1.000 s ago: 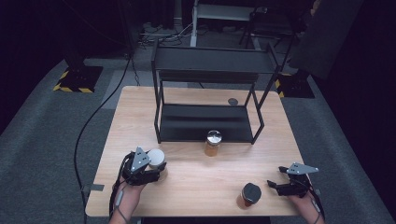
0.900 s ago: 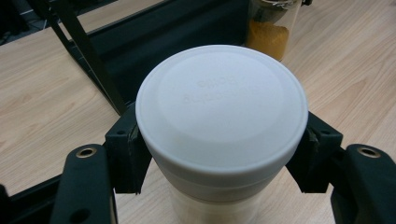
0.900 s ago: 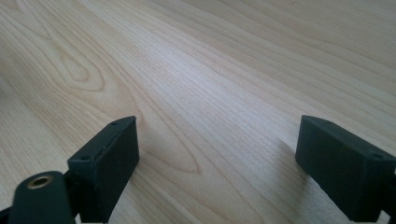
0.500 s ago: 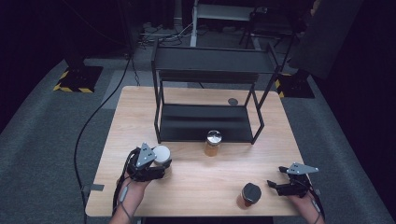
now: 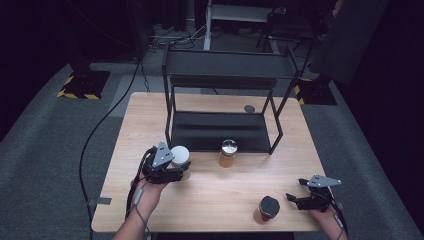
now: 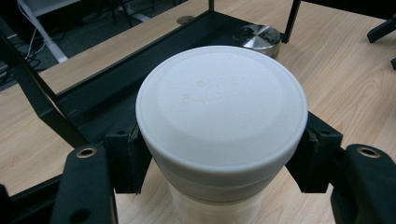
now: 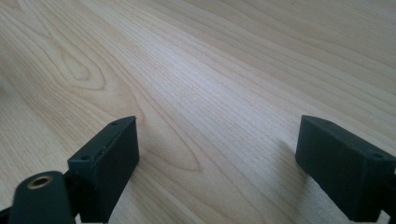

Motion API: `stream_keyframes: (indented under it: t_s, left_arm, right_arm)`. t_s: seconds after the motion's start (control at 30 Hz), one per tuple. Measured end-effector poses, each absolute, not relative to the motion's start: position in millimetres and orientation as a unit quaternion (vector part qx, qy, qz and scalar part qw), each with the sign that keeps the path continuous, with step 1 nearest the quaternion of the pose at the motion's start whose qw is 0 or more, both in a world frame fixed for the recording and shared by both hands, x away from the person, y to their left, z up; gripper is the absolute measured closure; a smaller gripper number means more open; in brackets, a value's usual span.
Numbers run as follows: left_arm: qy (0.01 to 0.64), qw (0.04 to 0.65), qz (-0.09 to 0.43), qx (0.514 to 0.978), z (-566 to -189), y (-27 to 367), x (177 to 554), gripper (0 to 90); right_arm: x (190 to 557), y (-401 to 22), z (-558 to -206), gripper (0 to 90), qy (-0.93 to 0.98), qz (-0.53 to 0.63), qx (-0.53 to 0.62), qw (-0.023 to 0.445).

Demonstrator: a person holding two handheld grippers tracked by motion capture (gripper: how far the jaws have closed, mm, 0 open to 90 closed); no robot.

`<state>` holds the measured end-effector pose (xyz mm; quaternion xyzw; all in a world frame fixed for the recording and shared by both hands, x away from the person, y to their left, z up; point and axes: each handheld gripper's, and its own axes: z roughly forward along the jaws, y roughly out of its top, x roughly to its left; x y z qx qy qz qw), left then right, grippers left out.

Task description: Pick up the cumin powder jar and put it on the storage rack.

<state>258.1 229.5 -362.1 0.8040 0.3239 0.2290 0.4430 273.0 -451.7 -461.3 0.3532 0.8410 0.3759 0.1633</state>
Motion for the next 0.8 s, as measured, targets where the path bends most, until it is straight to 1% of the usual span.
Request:
stream_keyframes:
  t_s: [0.13, 0.8]
  left_arm:
    - [0.326, 0.45, 0.224, 0.801, -360.3, 229.9, 263.8, 32.9]
    - [0.326, 0.447, 0.225, 0.802, -351.6, 218.5, 289.0, 32.9]
  right_arm:
    - [273.0, -451.8, -461.3, 13.3, 0.841, 0.376, 0.353, 0.163]
    - [272.7, -451.9, -461.4, 13.3, 0.841, 0.376, 0.352, 0.163]
